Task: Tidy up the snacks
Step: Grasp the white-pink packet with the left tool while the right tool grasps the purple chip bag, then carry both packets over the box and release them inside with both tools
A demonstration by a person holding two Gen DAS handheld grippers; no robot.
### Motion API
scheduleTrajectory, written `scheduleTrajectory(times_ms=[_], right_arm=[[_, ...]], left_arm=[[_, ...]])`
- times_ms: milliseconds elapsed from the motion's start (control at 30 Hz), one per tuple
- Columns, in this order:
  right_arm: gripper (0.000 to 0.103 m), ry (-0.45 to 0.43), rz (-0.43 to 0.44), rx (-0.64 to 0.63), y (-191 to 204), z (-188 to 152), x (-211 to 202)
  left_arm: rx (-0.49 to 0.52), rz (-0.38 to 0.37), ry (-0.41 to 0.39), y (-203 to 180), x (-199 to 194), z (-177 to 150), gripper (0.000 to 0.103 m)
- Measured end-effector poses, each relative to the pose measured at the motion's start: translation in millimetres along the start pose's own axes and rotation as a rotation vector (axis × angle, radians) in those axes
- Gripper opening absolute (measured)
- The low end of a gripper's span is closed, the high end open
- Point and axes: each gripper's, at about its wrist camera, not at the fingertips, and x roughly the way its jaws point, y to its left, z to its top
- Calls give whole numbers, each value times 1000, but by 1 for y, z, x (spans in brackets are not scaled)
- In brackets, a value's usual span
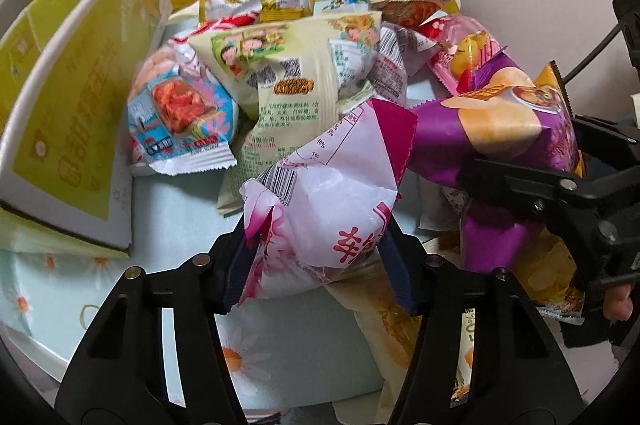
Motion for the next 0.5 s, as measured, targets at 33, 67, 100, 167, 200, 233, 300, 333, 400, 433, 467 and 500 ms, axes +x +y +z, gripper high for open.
scheduleTrajectory(times_ms=[33, 67, 100, 167, 200, 233, 300, 333, 400, 433, 467, 500], right_arm=[[82, -2, -1, 8, -1, 0, -2], [80, -5, -3, 16, -1, -1, -3], [79, -8, -4, 25, -2, -1, -5], [78, -14, -9, 38, -3, -1, -9], [77, -17, -11, 44, -4, -1, -12], [77, -22, -11, 49, -4, 0, -15], [77, -35, -10, 59, -5, 1, -22], [76, -39, -10, 61, -5, 1, -25], [76, -52, -10, 65, -4, 4, -33], [76, -60, -11, 66, -4, 5, -37], [76, -67, -11, 67, -3, 6, -41], [76, -78, -10, 68, -3, 9, -47]], left_arm=[[6, 3, -3, -1, -2, 1, 57], [9, 3, -6, -1, -3, 2, 57], [11, 2, -9, -1, -6, 3, 57], [15, 5, -19, -1, -11, 5, 57], [16, 7, -23, -1, -14, 7, 57], [17, 7, -29, 0, -17, 8, 57], [13, 10, -36, 0, -23, 13, 57], [9, 11, -42, 1, -27, 13, 57], [5, 11, -58, 1, -38, 18, 57], [4, 12, -65, 1, -42, 18, 57], [2, 12, -73, 2, -48, 21, 57], [1, 11, -81, 2, -54, 21, 57]])
